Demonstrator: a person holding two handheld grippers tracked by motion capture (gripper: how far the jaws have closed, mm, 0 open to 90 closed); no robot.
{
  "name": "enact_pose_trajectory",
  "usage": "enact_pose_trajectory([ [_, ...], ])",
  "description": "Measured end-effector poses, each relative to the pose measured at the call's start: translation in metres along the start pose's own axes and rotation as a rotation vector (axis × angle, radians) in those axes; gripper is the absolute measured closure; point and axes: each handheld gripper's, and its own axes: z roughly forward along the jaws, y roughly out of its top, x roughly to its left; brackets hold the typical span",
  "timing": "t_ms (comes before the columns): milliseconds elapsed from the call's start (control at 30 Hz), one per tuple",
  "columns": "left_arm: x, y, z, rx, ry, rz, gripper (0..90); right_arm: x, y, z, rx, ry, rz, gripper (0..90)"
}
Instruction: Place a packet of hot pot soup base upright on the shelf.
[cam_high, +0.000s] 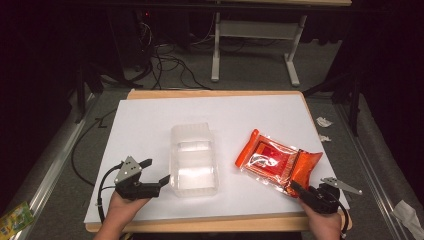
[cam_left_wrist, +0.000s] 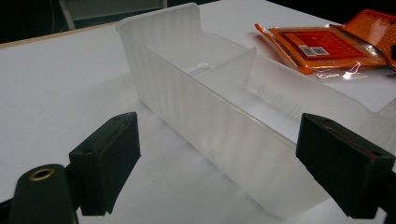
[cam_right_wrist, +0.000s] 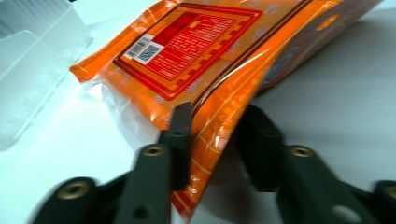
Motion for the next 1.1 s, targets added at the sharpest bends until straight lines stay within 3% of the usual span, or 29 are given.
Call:
enact_pose_trajectory([
  [133,0.0,0.0,0.0,0.001,0.0,0.002,14.3,-0.001,0.002,-0.004,-0.027,-0.031,-0.019,89.1],
  [533,0.0,-0.004,-0.005,0.01,0.015,0.007,14.3,0.007,0.023,-0.016,-0.162,-0.035,-0.077,90.0],
  [733,0.002,-0.01,-0.016,0.008,0.041,-0.007,14.3,0.019,0.044,-0.019,-0.244,-0.017,-0.122,90.0],
  [933,0.002,-0.016,-0.025,0.007,0.066,-0.023,14.4,0.041,0.071,-0.016,-0.304,0.015,-0.231,90.0],
  [1100,0.001,-0.017,-0.03,0.005,0.078,-0.027,14.5,0.06,0.091,-0.012,-0.352,0.048,-0.289,90.0],
])
